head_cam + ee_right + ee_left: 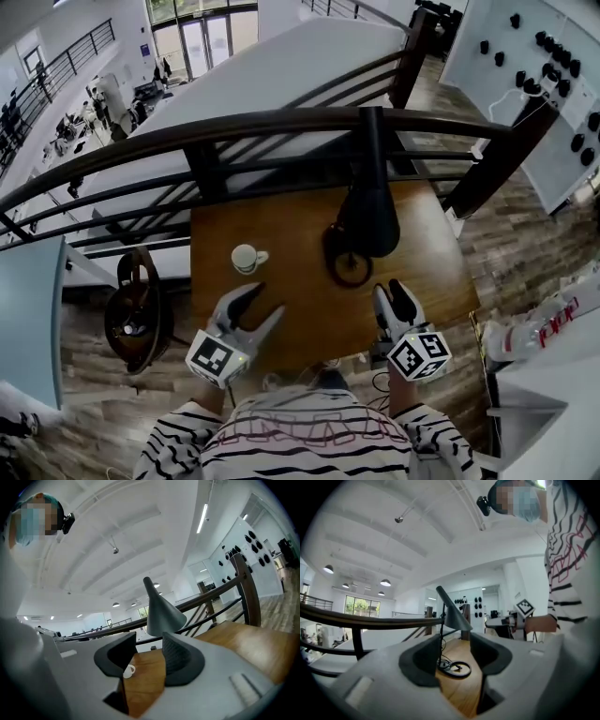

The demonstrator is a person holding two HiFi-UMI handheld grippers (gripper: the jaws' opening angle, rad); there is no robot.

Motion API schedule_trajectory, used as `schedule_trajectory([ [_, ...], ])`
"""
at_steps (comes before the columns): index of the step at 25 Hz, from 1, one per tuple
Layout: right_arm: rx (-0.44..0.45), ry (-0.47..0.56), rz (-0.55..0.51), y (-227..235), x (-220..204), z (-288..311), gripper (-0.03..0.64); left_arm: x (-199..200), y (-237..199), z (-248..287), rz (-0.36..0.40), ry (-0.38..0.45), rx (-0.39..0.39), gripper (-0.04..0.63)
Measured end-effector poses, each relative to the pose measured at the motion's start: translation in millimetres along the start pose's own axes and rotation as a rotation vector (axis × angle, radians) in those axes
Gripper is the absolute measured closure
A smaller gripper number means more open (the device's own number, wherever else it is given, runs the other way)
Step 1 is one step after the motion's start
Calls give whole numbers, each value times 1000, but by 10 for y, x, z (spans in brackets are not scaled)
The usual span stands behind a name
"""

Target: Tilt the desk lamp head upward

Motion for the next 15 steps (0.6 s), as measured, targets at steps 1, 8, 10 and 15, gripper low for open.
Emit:
schedule_trajectory([
  [1, 8, -6, 11, 111, -4, 56, 454, -2, 6, 111, -1, -3, 9, 396],
  [8, 73, -17, 105, 747, -56, 349, 453, -30, 135, 812, -2, -5, 33, 396],
  [10, 86, -20, 129, 842, -110, 409, 453, -57, 132, 945, -3, -4, 38, 396],
  [15, 114, -24, 184, 1006, -231, 542, 453, -94, 193, 1226, 4, -31, 20, 397],
])
Point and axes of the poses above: the fingertips, and each gripper's own axes: z forward along the fingers, y to its right, x out of its top, the point moved 3 cm from there along -z, backward along the fingers, and after that the axes turned 15 degrees about -z, right-handed, at the moved point
